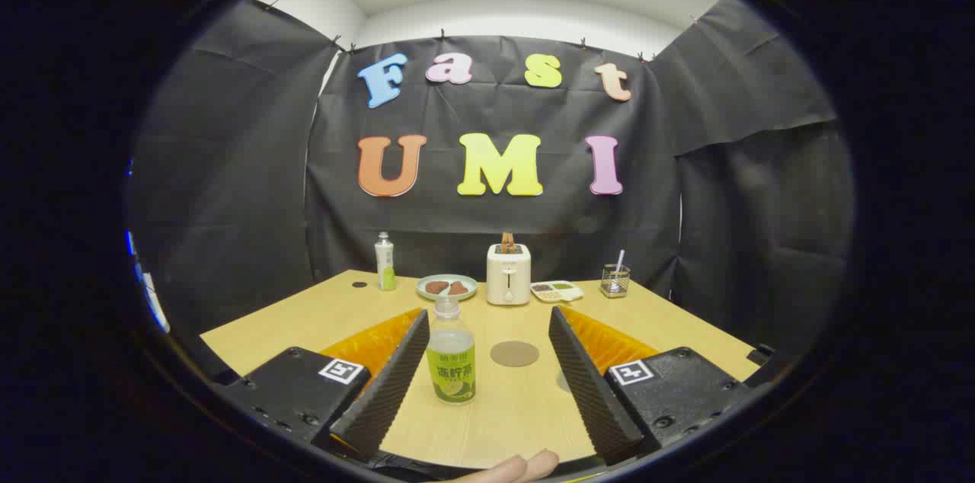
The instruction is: Take the bottle from table, then pour the juice into the cup, finally place the bottle on the coaster
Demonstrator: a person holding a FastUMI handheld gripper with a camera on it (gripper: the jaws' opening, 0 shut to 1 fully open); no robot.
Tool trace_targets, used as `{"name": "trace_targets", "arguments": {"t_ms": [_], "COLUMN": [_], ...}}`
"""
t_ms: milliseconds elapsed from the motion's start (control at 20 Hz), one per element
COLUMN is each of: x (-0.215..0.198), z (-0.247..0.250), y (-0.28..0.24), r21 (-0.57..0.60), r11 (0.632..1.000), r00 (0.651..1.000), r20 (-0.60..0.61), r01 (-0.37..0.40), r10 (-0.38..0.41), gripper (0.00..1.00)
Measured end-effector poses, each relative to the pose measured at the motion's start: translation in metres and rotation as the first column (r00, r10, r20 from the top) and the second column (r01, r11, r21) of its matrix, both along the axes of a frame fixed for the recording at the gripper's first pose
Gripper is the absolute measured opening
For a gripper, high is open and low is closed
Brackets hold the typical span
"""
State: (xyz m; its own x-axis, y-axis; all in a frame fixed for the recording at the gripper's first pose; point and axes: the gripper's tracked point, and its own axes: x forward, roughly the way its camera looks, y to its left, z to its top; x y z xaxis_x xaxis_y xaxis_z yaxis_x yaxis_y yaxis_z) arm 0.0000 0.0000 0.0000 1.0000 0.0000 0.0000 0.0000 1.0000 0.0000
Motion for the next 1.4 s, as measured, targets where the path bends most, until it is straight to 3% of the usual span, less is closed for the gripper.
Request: {"name": "trace_targets", "arguments": {"t_ms": [850, 1400], "x": [0.005, 0.061], "z": [-0.006, -0.068], "y": [0.003, 0.02], "r21": [-0.023, -0.007], "r11": [0.999, 0.999], "r00": [0.999, 0.997], "r20": [0.008, -0.064], "r01": [0.042, 0.049], "r10": [-0.041, -0.049], "gripper": [1.0, 1.0]}}
